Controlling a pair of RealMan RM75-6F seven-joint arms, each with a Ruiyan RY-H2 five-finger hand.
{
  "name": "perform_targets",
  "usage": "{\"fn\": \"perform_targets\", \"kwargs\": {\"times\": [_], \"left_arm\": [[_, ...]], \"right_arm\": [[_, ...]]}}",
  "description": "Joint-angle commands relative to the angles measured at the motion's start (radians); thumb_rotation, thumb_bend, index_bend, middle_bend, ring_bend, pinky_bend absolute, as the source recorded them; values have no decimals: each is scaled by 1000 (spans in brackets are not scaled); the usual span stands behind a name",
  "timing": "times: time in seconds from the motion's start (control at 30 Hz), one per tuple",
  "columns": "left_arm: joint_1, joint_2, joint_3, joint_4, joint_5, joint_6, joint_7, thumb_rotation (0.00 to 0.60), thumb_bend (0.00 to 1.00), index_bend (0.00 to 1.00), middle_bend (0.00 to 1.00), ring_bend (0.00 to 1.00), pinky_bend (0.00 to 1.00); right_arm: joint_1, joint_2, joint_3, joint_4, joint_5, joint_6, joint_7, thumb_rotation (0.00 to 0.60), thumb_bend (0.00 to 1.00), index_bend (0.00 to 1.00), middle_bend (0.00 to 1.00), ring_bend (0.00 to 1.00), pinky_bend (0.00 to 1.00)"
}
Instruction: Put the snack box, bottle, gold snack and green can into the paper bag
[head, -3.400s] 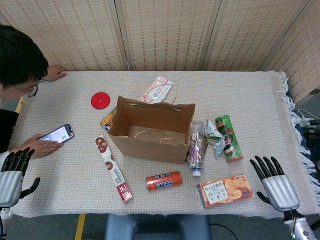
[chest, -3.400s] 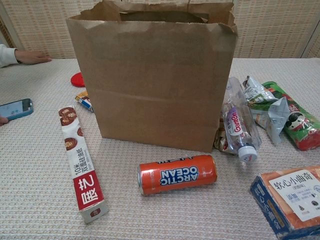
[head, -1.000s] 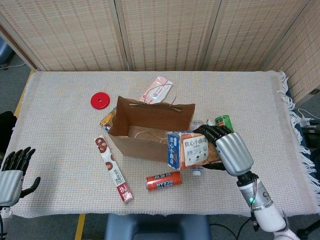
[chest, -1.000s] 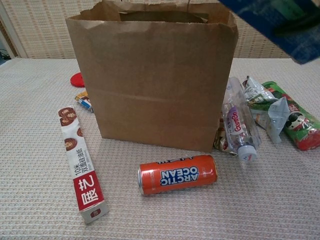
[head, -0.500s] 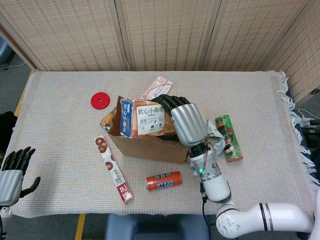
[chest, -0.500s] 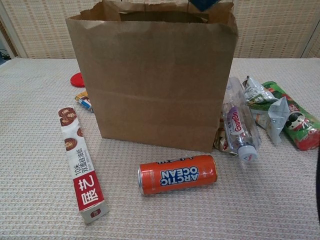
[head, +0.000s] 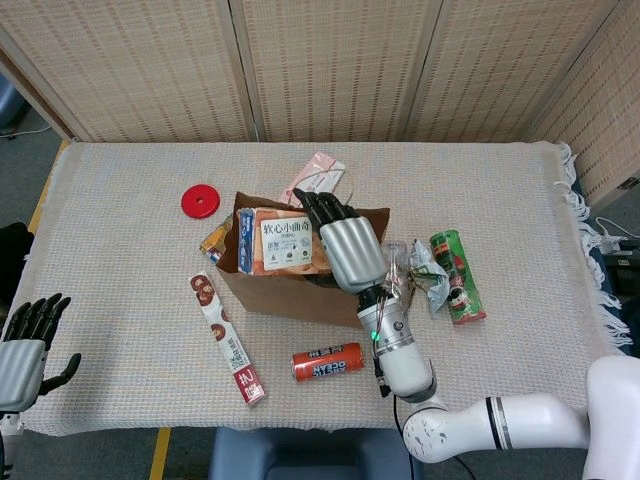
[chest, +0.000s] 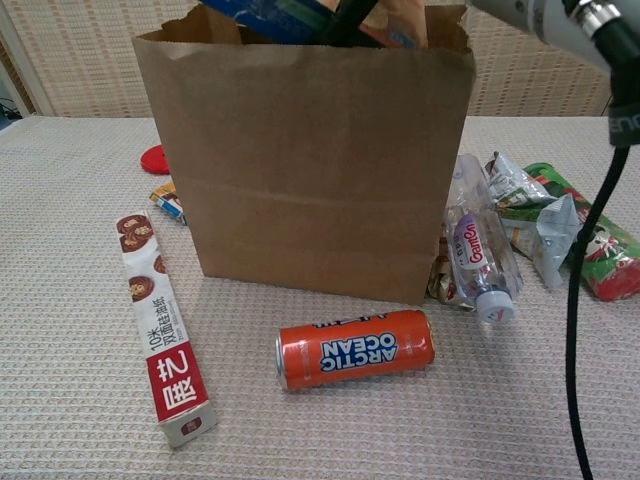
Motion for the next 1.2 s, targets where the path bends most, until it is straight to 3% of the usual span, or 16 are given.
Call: {"fn": "perform_targets", "kwargs": {"times": [0.03,0.2,0.37,0.57,0.73,0.87,1.0,1.2], "left_arm": [[0,0,0,0,0,0,1,600,349,0,0,0,0],[0,-1,0,-2,-2,1,8,600,346,0,0,0,0],[1,-3,-1,-5,-5,2,15,600,346,0,0,0,0],[2,-3,-2,-7,-7,3,21,600,346,0,0,0,0],[2,-4,-2,-9,-7,3,26,600,347,0,0,0,0],[2,-6,-3,-11,-7,5,34,600,347,0,0,0,0],[1,-8,-4,-13,-8,5,42,600,347,0,0,0,0],[1,-8,-4,-10,-9,4,37,600,347,0,0,0,0]], "right_arm": [[-12,36,23,-32,10,18,19,600,62,0,95,60,180],[-56,121,33,-95,2,34,63,600,61,0,95,60,176],[-130,225,6,-167,-21,25,133,600,61,0,95,60,169],[-281,415,-111,-234,-128,0,229,600,60,0,95,60,165],[-406,542,-237,-194,-197,-14,294,600,60,0,96,60,164],[-436,537,-294,-110,-169,-56,320,600,61,0,92,54,156],[-423,458,-329,-2,-131,-100,290,600,61,0,69,30,130],[-378,311,-333,137,-53,-138,227,600,61,0,69,30,127]]}}
